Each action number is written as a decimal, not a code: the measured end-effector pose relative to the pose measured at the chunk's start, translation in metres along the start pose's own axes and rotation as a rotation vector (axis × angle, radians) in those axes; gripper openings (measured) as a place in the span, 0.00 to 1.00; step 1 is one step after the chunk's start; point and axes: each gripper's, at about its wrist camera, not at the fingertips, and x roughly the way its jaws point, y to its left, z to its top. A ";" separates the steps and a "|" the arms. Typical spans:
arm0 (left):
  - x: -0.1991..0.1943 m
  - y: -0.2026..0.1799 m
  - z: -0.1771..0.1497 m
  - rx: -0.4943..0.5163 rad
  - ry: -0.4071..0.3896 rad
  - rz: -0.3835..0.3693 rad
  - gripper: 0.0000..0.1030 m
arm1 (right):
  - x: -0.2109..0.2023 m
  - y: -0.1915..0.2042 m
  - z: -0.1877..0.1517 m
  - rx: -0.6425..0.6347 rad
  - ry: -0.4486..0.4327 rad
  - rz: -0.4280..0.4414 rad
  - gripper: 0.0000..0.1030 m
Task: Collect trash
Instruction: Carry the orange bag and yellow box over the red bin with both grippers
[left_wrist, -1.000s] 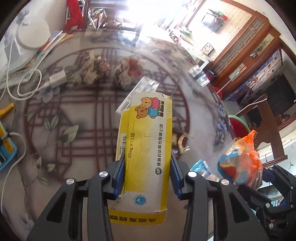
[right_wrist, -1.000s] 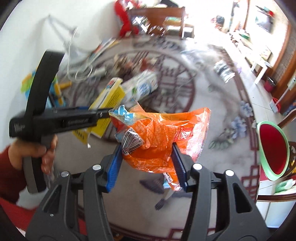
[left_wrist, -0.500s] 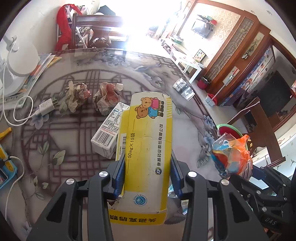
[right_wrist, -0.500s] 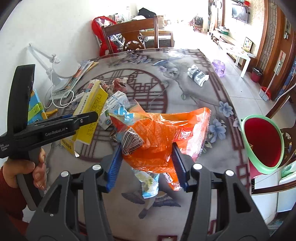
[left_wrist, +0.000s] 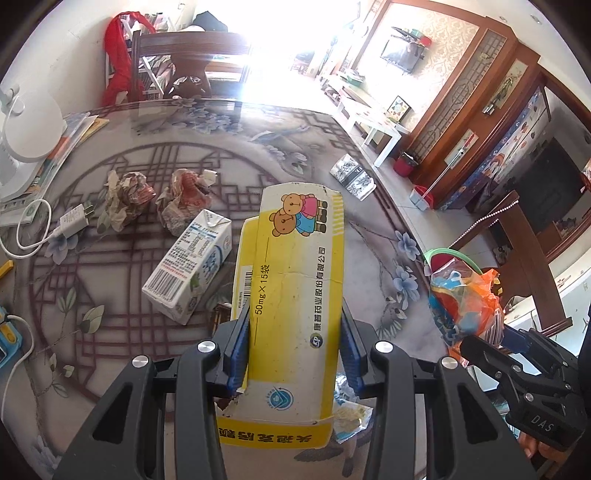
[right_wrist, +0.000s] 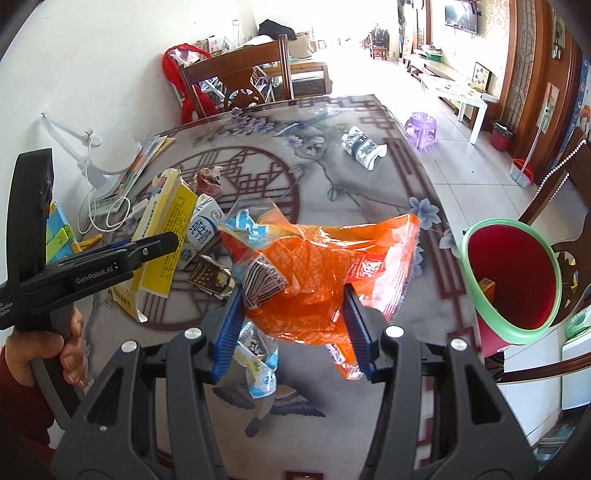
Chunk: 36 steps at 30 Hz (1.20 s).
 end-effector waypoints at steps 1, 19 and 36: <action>0.002 -0.003 0.001 0.003 0.001 0.000 0.38 | 0.000 -0.003 0.000 0.002 0.000 -0.002 0.49; 0.030 -0.064 0.015 0.037 0.012 0.010 0.38 | -0.002 -0.084 0.003 0.058 0.015 -0.021 0.49; 0.063 -0.136 0.022 0.082 0.029 0.005 0.38 | -0.002 -0.185 0.005 0.143 0.015 -0.084 0.50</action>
